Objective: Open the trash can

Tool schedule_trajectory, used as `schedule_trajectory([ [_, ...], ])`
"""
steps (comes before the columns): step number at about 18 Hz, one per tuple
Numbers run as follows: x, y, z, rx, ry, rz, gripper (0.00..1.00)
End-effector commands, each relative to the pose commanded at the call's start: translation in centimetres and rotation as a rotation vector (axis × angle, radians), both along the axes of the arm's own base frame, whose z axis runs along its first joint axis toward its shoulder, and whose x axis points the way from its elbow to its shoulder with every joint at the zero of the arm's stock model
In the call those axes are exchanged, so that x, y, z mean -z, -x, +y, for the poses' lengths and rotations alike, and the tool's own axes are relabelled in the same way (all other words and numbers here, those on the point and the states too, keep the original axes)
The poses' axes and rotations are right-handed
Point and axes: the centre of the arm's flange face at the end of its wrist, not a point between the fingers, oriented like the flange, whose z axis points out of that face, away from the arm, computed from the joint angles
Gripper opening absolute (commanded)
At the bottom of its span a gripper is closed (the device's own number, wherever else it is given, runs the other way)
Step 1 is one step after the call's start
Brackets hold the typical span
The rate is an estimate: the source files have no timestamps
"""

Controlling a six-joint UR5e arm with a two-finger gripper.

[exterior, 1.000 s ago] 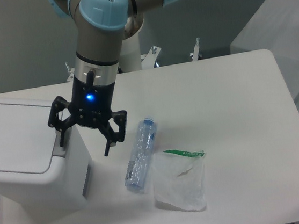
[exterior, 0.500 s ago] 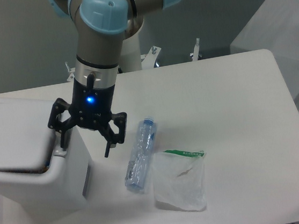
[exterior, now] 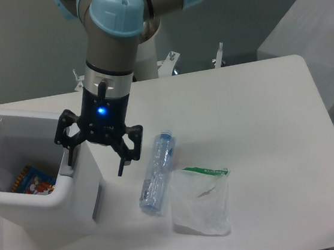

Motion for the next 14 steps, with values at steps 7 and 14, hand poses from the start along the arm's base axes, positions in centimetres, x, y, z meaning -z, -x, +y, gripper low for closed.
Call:
schedule_trajectory([
  [7, 5.4, 13.8, -2.3, -0.061, 0.049, 0.042, 1.0],
  [14, 9.9, 23.1, -6.6, 0.028, 0.212, 0.213, 1.0],
])
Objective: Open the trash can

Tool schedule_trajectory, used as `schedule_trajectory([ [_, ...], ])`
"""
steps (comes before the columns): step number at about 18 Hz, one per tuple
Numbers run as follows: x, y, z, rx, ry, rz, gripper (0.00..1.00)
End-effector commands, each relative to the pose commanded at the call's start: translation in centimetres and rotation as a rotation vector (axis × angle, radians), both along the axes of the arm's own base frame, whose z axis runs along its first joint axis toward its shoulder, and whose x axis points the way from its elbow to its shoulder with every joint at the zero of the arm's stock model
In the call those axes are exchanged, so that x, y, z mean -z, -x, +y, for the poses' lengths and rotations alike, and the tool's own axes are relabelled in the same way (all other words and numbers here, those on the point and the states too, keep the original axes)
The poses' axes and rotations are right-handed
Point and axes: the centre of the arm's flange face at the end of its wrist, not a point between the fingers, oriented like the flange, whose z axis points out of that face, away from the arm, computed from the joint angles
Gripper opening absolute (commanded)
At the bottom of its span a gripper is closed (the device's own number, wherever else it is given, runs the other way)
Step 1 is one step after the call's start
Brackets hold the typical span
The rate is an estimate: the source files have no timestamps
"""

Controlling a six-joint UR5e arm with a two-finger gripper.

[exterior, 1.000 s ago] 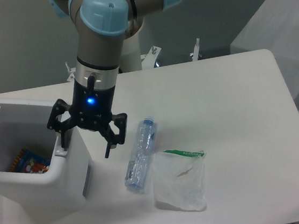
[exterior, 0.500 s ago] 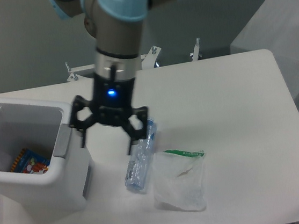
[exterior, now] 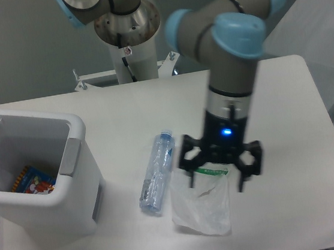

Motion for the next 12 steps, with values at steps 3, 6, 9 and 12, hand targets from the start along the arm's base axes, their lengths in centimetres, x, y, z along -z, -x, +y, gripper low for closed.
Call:
schedule_trajectory([
  [3, 1.7, 1.4, -1.0, 0.102, 0.159, 0.096, 1.0],
  [6, 2.7, 2.4, -1.5, 0.163, 0.245, 0.108, 1.0],
  [9, 3.3, 2.8, -1.6, 0.227, 0.308, 0.074, 1.0],
  [12, 3.8, 2.9, -1.7, 0.248, 0.332, 0.07, 1.0],
])
